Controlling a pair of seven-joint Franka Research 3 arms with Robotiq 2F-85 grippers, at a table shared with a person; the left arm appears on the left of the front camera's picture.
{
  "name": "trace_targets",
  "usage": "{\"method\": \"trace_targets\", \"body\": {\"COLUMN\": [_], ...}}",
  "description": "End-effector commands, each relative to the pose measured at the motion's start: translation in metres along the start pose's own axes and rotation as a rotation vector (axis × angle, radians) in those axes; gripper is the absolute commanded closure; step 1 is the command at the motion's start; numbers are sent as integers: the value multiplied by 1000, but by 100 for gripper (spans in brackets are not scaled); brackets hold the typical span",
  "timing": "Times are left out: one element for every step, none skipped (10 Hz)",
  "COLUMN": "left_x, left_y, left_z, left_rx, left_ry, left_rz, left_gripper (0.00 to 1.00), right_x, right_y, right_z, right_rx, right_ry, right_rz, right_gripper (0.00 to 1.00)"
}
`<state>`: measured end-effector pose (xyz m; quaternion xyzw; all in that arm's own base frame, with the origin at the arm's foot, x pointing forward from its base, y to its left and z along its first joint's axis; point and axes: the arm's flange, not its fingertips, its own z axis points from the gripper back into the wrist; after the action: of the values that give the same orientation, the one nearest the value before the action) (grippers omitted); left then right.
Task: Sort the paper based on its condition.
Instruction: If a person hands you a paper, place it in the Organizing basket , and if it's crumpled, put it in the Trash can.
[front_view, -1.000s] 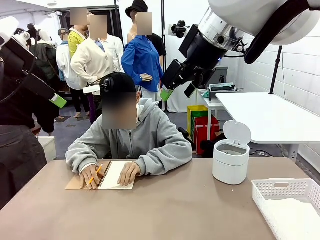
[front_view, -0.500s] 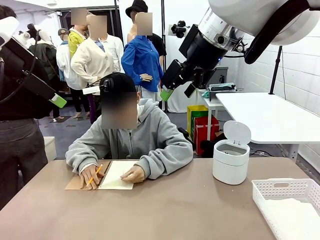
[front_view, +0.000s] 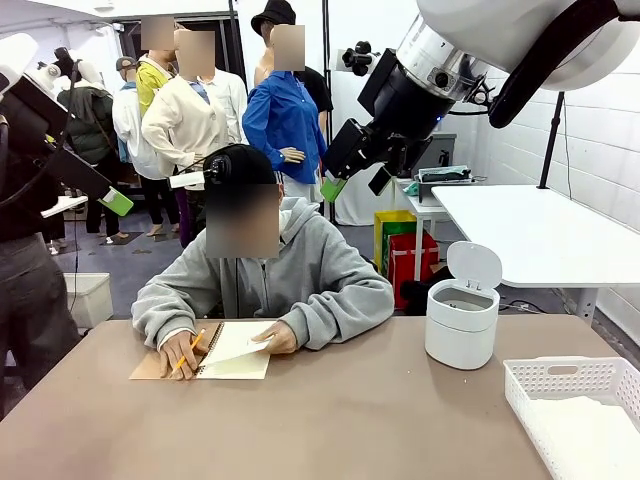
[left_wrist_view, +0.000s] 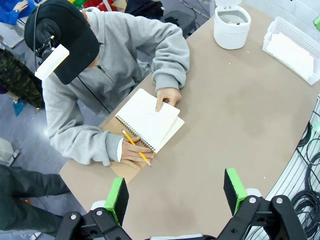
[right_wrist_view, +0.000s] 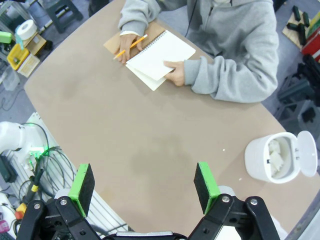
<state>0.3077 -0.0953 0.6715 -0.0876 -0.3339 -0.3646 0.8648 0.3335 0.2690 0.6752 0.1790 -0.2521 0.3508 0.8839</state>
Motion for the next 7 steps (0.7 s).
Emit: {"method": "trace_targets", "body": {"left_x": [0, 0, 0, 0, 0, 0, 0], "left_y": [1, 1, 1, 1, 1, 1, 1], "left_z": [0, 0, 0, 0, 0, 0, 0], "left_rx": [-2, -2, -2, -2, -2, -2, -2], "left_ry": [0, 0, 0, 0, 0, 0, 0], "left_rz": [1, 1, 1, 1, 1, 1, 1], "left_gripper": [0, 0, 0, 0, 0, 0, 0], "right_x": [-2, -2, -2, -2, -2, -2, -2], "right_y": [0, 0, 0, 0, 0, 0, 0], "right_z": [-1, -1, -1, -1, -1, -1, -1], "right_rx": [2, 2, 2, 2, 2, 2, 2], "right_ry": [-1, -1, -1, -1, -1, -1, -1], "right_rz": [-4, -4, -4, -4, -4, -4, -4], "right_gripper": [0, 0, 0, 0, 0, 0, 0]}}
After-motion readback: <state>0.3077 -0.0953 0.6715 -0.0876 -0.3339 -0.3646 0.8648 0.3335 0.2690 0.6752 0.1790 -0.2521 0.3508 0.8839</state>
